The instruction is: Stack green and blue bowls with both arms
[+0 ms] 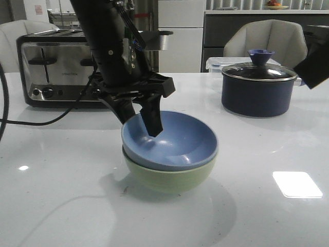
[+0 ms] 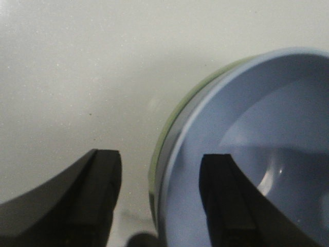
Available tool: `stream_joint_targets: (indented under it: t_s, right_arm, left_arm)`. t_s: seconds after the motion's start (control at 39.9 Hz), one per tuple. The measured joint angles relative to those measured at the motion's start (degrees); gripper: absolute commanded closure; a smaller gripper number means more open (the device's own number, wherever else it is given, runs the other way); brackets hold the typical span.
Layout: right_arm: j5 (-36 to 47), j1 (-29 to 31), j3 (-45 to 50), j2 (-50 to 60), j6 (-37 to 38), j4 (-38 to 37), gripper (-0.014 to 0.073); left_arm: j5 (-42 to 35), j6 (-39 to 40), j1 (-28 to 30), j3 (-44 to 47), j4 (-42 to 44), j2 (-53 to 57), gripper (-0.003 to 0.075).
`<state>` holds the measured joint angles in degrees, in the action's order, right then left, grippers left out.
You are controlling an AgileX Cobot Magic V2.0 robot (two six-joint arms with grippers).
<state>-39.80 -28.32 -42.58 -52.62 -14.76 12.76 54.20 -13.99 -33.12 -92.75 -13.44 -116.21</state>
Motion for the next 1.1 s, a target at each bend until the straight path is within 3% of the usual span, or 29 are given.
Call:
stream_joint_targets:
  t_s: [0.23,0.43,1.1]
  right_arm:
    - [0.0,0.0,0.0,0.0,0.0,0.0,0.0198]
    - [0.0,0.0,0.0,0.0,0.0,0.0,0.0198]
    - [0.0,0.0,0.0,0.0,0.0,0.0,0.0198]
  left_arm:
    - [0.65,0.0,0.0,0.0,1.89,6.81,0.0262]
    - [-0.07,0.0,0.0,5.22,2.73,19.51,0.0262]
    - [-7.45,0.0,0.0,44.07,4.61,66.84,0.0262]
